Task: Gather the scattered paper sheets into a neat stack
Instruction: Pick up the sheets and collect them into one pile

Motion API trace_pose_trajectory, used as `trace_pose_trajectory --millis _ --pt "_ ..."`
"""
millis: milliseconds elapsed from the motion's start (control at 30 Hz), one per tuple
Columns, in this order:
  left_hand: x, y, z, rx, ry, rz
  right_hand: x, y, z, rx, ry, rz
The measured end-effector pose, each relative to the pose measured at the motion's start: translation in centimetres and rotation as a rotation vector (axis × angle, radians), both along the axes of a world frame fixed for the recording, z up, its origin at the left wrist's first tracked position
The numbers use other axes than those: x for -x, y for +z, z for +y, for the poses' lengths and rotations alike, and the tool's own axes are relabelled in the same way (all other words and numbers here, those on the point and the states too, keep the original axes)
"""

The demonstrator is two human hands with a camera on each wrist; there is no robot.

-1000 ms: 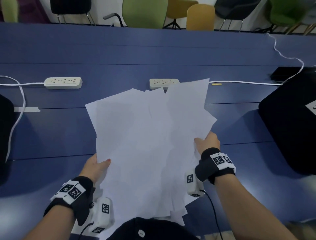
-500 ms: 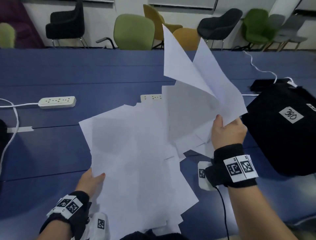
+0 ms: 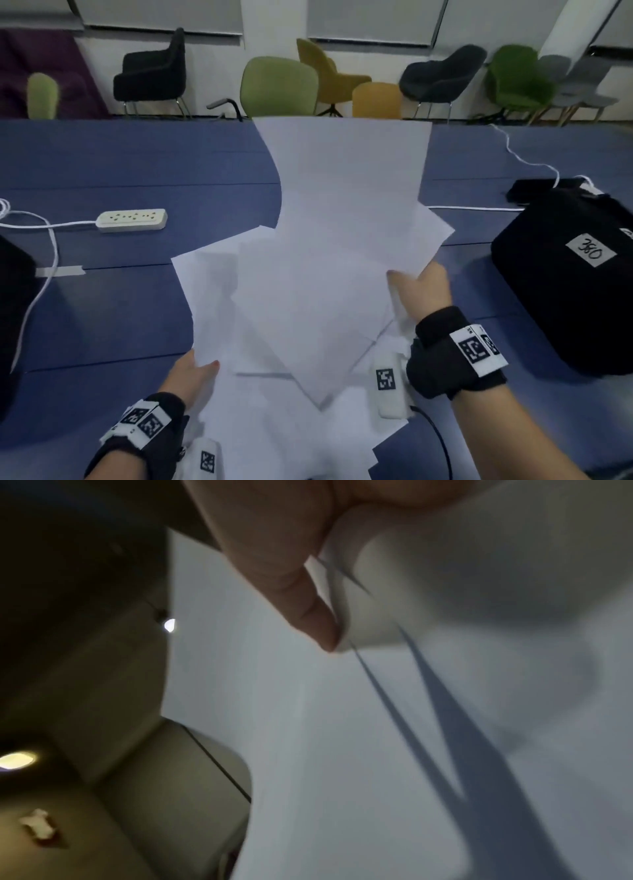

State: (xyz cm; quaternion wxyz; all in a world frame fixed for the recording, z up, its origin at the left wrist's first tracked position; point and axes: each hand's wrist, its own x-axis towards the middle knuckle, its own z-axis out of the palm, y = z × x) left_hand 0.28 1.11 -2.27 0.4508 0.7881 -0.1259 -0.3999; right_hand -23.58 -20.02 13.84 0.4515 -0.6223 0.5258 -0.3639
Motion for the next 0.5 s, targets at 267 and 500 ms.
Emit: trace_pose_trajectory --millis 267,500 --pt "0.3 1.3 0.0 0.103 0.095 0.216 0.3 -7.1 0.3 -0.306 0.345 0.369" --pt "0.2 1.7 0.3 0.094 -0.073 0.158 -3.2 -8.6 0.1 -0.223 0.579 0.491"
